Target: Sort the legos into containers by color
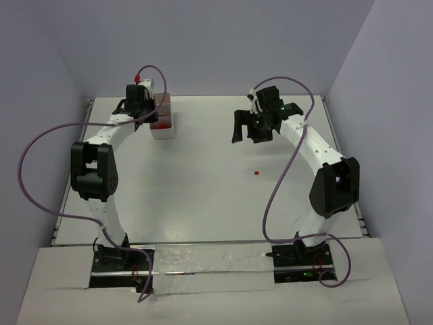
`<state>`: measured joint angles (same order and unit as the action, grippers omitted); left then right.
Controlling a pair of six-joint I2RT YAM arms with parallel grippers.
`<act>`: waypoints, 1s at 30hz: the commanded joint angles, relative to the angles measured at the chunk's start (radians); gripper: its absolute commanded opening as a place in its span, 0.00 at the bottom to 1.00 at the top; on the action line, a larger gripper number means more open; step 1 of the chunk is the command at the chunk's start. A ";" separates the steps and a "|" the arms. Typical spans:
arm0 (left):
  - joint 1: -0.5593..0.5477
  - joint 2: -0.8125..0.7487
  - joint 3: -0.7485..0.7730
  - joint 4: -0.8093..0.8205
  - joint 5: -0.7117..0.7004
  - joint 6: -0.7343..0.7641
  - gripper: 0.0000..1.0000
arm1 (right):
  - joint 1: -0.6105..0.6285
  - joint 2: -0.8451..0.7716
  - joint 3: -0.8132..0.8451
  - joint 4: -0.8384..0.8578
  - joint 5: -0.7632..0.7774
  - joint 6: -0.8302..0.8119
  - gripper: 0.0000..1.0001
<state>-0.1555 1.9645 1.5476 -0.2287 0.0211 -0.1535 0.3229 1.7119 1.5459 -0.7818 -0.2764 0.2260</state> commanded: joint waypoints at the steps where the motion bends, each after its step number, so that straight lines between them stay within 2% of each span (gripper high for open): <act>1: -0.004 0.017 0.065 0.017 -0.016 -0.009 0.16 | 0.002 -0.014 0.048 -0.002 0.014 -0.011 1.00; 11: -0.004 0.022 0.062 0.006 -0.045 -0.009 0.21 | 0.002 -0.012 0.042 -0.004 0.015 -0.016 1.00; 25: -0.004 0.003 0.075 -0.023 -0.052 -0.009 0.43 | 0.002 -0.029 0.026 -0.008 0.041 -0.023 1.00; 30: -0.004 -0.038 0.088 -0.031 -0.034 -0.006 0.43 | 0.002 -0.047 -0.003 -0.008 0.086 -0.057 0.99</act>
<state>-0.1555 1.9898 1.5749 -0.2547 -0.0218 -0.1539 0.3229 1.7117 1.5460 -0.7872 -0.2451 0.2099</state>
